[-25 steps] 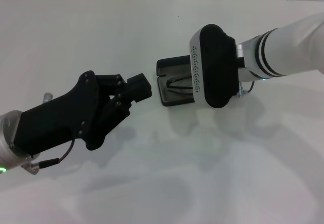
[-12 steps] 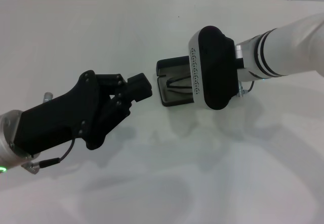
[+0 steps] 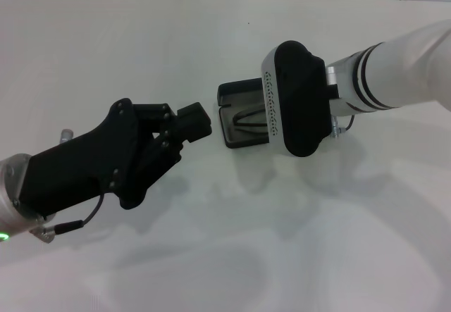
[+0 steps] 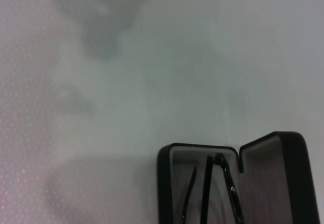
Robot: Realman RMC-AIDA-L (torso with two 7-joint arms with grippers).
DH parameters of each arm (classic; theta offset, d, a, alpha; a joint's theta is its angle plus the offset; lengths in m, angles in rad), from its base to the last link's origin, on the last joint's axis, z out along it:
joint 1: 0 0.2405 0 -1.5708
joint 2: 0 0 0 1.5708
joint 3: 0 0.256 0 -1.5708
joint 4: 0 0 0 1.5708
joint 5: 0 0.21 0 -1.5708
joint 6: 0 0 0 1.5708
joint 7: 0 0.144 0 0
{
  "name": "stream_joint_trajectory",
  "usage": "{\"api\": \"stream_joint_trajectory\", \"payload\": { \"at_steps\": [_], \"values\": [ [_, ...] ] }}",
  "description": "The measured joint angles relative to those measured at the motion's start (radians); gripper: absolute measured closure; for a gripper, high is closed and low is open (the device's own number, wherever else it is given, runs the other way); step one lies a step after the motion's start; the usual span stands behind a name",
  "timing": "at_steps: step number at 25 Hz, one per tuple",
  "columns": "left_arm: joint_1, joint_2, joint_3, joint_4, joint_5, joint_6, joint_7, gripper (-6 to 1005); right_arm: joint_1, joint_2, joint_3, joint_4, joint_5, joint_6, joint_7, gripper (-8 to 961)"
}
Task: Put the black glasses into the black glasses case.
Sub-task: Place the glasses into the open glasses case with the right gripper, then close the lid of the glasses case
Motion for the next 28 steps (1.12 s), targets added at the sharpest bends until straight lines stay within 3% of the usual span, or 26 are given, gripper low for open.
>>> {"api": "stream_joint_trajectory", "payload": {
  "at_steps": [16, 28],
  "values": [
    [0.011, 0.000, 0.000, 0.000, 0.000, 0.002, 0.010, 947, -0.003, 0.000, -0.018, -0.008, -0.022, -0.005, 0.012, 846],
    [0.011, 0.000, 0.000, 0.000, 0.001, 0.003, 0.010, 946, -0.003, 0.000, -0.020, -0.022, -0.024, -0.027, 0.038, 714]
  ]
}}
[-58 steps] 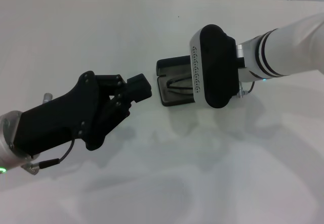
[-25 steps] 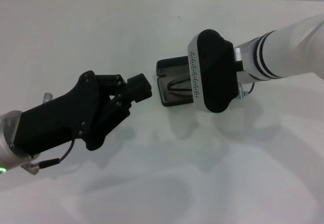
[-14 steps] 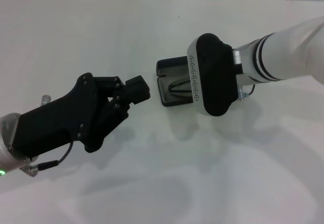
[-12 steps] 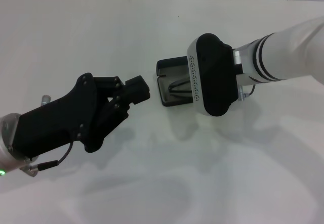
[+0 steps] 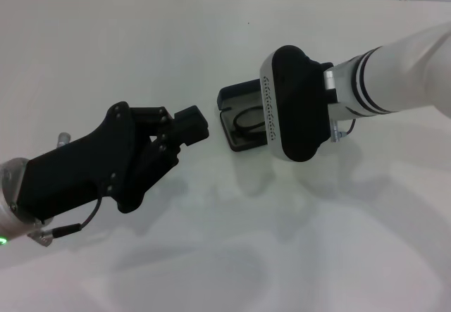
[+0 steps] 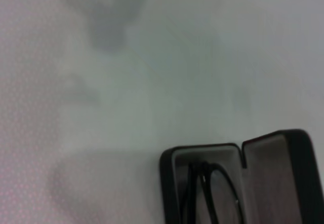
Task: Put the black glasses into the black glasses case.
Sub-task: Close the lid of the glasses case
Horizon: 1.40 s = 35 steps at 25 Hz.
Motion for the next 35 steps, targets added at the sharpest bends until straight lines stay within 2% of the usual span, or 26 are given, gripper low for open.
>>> {"api": "stream_joint_trajectory", "payload": {
  "at_steps": [4, 11, 16, 21, 23, 26, 29, 31, 32, 34, 35],
  "values": [
    [0.001, 0.000, 0.000, -0.001, 0.000, 0.000, 0.000, 946, -0.012, 0.000, -0.005, -0.031, 0.000, -0.014, 0.000, 604],
    [0.002, 0.003, 0.000, -0.002, 0.001, 0.002, 0.000, 946, -0.068, 0.000, 0.017, -0.124, 0.000, -0.084, 0.044, 625],
    [-0.011, 0.012, -0.001, 0.002, -0.002, 0.000, -0.003, 946, -0.193, 0.000, 0.114, -0.267, 0.051, -0.165, 0.071, 641],
    [-0.018, 0.034, -0.051, 0.009, 0.006, -0.001, -0.034, 946, -0.324, 0.000, 0.253, -0.427, 0.197, -0.260, 0.070, 656],
    [-0.035, 0.047, -0.063, 0.007, 0.015, -0.008, -0.052, 946, -0.375, 0.000, 0.321, -0.458, 0.265, -0.299, 0.067, 662],
    [-0.088, 0.057, -0.066, 0.011, 0.032, -0.056, -0.082, 946, -0.461, 0.000, 0.465, -0.478, 0.382, -0.361, 0.058, 775],
    [-0.174, 0.064, -0.067, 0.041, 0.087, -0.179, -0.144, 946, -0.528, -0.001, 0.649, -0.452, 0.500, -0.425, 0.019, 868],
    [-0.227, 0.067, -0.067, 0.060, 0.139, -0.258, -0.185, 946, -0.550, 0.000, 0.770, -0.411, 0.573, -0.480, -0.023, 902],
    [-0.251, 0.068, -0.067, 0.068, 0.166, -0.296, -0.206, 946, -0.559, -0.001, 0.881, -0.365, 0.629, -0.533, -0.062, 920],
    [-0.310, 0.064, -0.068, 0.087, 0.234, -0.394, -0.255, 945, -0.561, -0.001, 1.020, -0.303, 0.681, -0.603, -0.115, 955],
    [-0.333, 0.061, -0.067, 0.093, 0.262, -0.434, -0.279, 945, -0.561, -0.001, 1.020, -0.303, 0.681, -0.603, -0.115, 955]
  ]
}}
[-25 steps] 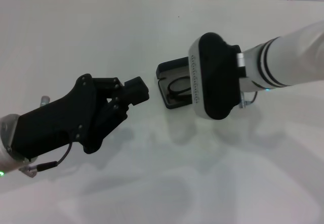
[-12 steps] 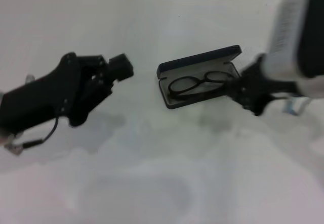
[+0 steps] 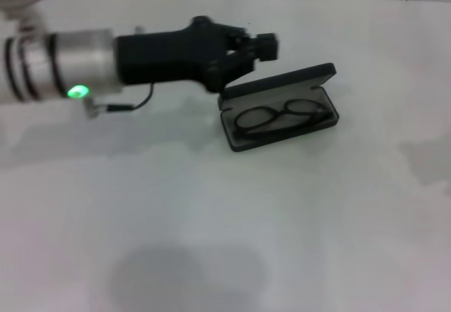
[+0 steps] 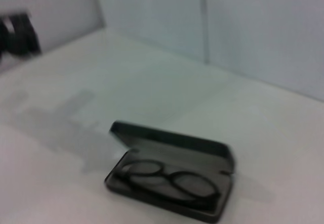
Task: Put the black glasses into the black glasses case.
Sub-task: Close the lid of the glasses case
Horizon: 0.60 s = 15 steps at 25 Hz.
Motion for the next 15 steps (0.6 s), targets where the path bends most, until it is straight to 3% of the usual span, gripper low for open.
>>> {"api": "stream_joint_trajectory", "payload": {
  "at_steps": [2, 6, 9, 12, 15],
  "values": [
    [-0.051, -0.010, 0.000, 0.007, 0.059, -0.083, -0.035, 943, -0.001, -0.001, 0.215, 0.121, 0.083, -0.114, -0.112, 955],
    [-0.118, -0.042, 0.000, 0.011, 0.147, -0.230, -0.085, 940, -0.008, -0.004, 0.371, 0.252, 0.161, -0.206, -0.211, 955],
    [-0.146, -0.071, 0.000, 0.028, 0.228, -0.344, -0.125, 938, -0.010, -0.004, 0.475, 0.346, 0.194, -0.273, -0.274, 955],
    [-0.157, -0.104, 0.001, 0.060, 0.320, -0.434, -0.162, 847, -0.009, -0.005, 0.553, 0.421, 0.202, -0.323, -0.323, 955],
    [-0.163, -0.118, 0.003, 0.073, 0.365, -0.482, -0.192, 798, -0.010, -0.006, 0.585, 0.460, 0.201, -0.339, -0.349, 955]
  ]
}}
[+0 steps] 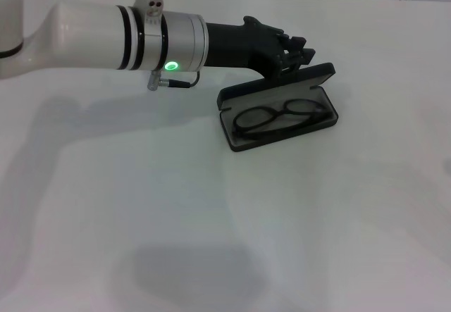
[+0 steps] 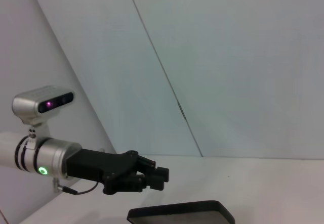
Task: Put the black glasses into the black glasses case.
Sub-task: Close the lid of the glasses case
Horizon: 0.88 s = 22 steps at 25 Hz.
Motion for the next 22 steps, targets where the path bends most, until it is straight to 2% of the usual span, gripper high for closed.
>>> {"api": "stream_joint_trajectory", "payload": {
  "at_steps": [2, 22],
  "values": [
    [-0.002, -0.001, 0.004, 0.000, 0.007, -0.015, -0.007, 765, 0.000, -0.001, 0.005, 0.018, -0.003, -0.003, -0.013, 955],
    [-0.010, -0.006, 0.011, -0.039, 0.116, -0.114, -0.055, 769, 0.070, -0.002, -0.004, 0.144, -0.053, 0.020, -0.090, 954]
  ]
}}
